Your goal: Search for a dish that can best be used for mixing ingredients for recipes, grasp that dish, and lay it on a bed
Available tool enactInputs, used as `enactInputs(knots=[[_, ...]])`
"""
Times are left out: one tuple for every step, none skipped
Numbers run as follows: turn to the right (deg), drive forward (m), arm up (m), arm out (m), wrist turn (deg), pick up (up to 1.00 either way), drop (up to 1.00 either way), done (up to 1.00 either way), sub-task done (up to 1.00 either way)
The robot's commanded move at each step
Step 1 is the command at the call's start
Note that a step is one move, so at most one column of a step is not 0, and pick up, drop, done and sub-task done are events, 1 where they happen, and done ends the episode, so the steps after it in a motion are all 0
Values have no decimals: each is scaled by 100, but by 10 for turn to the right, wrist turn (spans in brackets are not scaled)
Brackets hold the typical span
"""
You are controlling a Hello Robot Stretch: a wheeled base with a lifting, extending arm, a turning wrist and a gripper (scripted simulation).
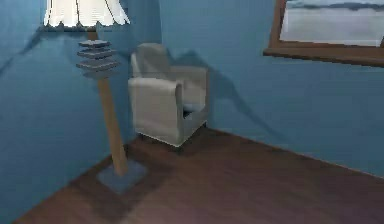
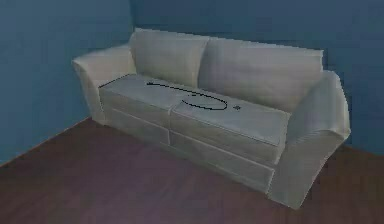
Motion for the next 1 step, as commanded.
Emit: enactInputs(knots=[[-450, 0, 0, 0, 0, 0, 0, 0, 0]])
